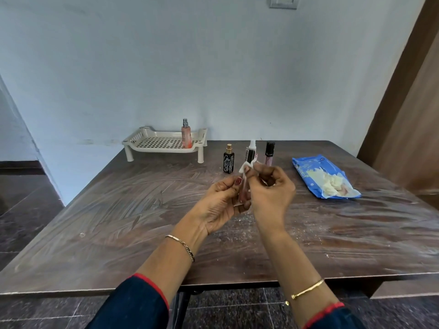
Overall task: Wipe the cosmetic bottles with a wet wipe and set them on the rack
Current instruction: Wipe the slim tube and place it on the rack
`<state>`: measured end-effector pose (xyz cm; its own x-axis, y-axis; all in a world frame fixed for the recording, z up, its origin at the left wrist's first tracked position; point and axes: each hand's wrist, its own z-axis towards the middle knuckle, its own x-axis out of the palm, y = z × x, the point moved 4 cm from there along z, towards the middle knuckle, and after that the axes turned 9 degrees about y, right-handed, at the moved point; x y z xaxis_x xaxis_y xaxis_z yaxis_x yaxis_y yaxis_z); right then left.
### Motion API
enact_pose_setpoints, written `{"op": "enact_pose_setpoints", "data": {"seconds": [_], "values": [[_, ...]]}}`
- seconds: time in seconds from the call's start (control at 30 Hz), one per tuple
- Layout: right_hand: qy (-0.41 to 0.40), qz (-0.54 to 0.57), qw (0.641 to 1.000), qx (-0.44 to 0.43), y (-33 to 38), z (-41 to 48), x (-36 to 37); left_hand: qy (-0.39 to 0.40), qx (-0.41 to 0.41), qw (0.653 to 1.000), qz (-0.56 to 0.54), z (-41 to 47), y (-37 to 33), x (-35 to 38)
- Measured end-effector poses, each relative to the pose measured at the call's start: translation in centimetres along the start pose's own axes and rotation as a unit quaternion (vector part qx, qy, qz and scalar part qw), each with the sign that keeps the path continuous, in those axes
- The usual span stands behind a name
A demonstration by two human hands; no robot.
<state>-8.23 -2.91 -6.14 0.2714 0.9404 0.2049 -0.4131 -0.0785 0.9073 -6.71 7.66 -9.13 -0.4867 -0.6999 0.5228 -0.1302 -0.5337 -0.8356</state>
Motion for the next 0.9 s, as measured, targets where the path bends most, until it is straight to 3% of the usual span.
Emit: {"op": "enact_pose_setpoints", "data": {"seconds": [0.23,0.4,0.57,0.67,0.9], "values": [[0.007,-0.023,1.0,0.002,0.6,0.4,-0.1,-0.029,0.004,1.0,-0.003,-0.1,0.1,0.4],[0.003,0.039,0.999,0.027,2.1,2.3,0.1,0.017,-0.011,0.999,-0.037,-0.6,0.0,1.1],[0.103,0.107,0.986,0.069,1.8,2.4,-0.3,0.009,-0.026,0.998,-0.064,-0.9,0.5,0.9],[0.155,0.085,0.98,0.096,0.6,1.7,-0.8,-0.013,-0.033,0.998,-0.059,-1.1,0.5,0.9],[0.155,0.065,0.979,0.114,0.1,0.9,-1.1,-0.045,-0.034,0.998,-0.016,-1.0,0.9,1.0]]}}
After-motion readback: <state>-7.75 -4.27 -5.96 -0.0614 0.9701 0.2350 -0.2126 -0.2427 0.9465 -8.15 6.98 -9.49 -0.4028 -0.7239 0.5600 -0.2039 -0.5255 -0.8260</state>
